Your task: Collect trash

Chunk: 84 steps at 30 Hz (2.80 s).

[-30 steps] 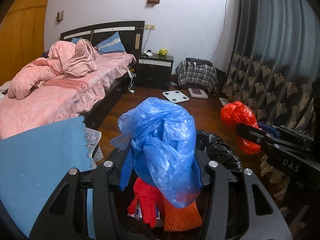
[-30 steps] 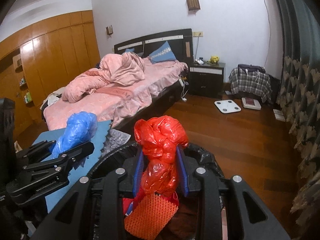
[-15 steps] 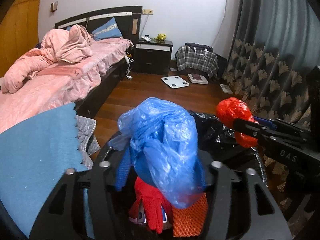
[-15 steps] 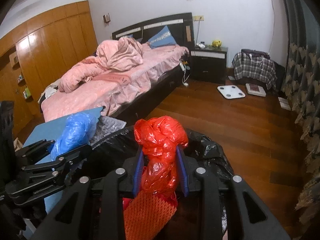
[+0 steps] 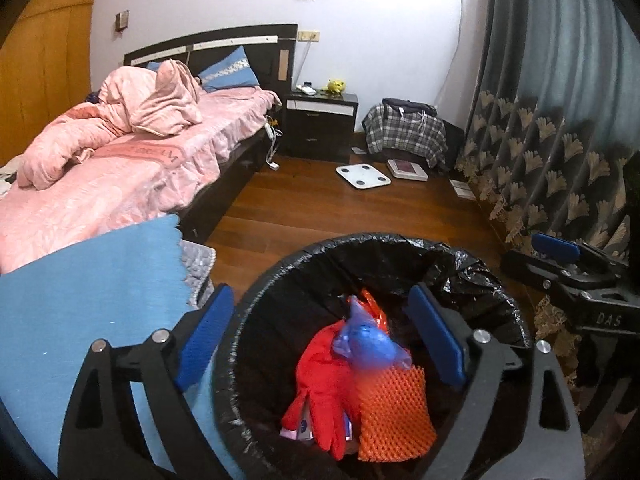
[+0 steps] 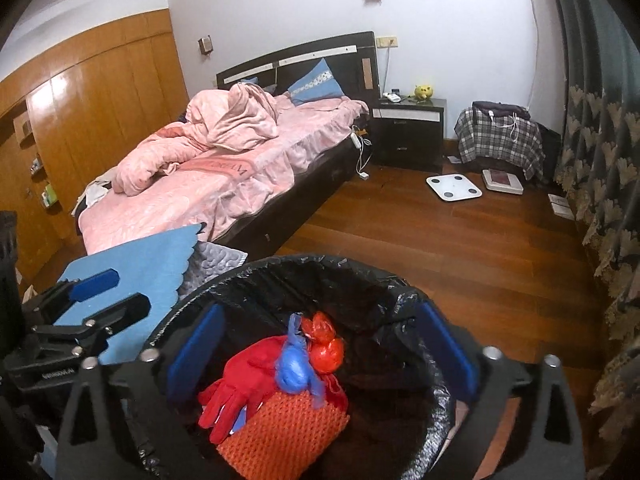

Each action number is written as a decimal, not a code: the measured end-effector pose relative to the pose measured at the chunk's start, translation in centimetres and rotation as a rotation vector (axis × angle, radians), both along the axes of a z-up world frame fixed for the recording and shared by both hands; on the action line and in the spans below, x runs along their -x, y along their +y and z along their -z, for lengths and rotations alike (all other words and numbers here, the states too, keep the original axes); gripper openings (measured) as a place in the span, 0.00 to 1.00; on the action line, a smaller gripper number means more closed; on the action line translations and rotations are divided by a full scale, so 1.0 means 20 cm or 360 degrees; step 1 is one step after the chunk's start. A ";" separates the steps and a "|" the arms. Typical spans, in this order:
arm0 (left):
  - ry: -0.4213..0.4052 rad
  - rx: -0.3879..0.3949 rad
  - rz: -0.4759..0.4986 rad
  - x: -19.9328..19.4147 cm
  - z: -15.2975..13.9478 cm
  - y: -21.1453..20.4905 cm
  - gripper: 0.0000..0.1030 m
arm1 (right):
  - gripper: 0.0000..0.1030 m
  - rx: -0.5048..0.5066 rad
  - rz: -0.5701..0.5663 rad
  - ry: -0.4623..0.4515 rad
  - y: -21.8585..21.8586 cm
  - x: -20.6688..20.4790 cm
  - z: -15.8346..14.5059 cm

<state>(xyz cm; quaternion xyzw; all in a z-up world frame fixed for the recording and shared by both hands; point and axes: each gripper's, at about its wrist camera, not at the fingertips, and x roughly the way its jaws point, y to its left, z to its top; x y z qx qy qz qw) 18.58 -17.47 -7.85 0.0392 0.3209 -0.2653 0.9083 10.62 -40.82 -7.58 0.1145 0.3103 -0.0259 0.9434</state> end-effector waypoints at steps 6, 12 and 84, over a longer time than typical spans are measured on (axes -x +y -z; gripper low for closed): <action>-0.0027 0.0026 -0.0066 0.08 -0.09 0.10 0.88 | 0.94 -0.0001 -0.0017 0.0008 0.05 0.07 -0.06; -0.0052 0.0017 -0.0134 0.18 -0.17 0.20 0.89 | 0.94 0.0011 -0.0058 0.0011 0.15 0.17 -0.12; -0.0314 0.0055 -0.0264 0.73 -0.57 0.52 0.90 | 0.94 0.0122 -0.0249 -0.0196 0.60 0.50 -0.52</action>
